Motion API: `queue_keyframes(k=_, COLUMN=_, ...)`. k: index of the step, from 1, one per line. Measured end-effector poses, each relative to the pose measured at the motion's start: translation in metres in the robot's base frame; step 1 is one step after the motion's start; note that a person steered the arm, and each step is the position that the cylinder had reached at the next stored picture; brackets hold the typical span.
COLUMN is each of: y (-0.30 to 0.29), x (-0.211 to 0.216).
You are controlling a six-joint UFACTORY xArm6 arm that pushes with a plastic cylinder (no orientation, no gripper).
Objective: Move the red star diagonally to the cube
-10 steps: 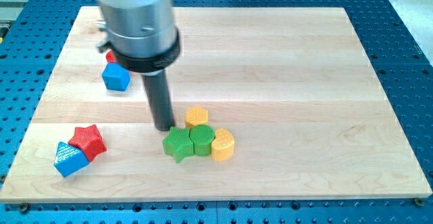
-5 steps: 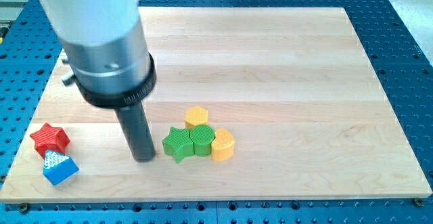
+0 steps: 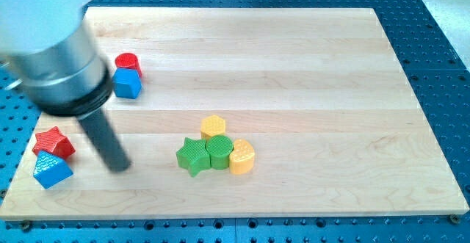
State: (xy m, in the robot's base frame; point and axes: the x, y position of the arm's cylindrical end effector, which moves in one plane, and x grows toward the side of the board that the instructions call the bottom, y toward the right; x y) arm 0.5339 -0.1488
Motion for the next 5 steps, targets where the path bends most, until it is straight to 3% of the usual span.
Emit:
queue_keyframes(k=2, y=0.060, x=-0.111)
queue_keyframes(k=3, y=0.038, x=-0.160)
queue_keyframes(k=4, y=-0.019, x=-0.198)
queue_keyframes(k=5, y=-0.058, x=-0.198)
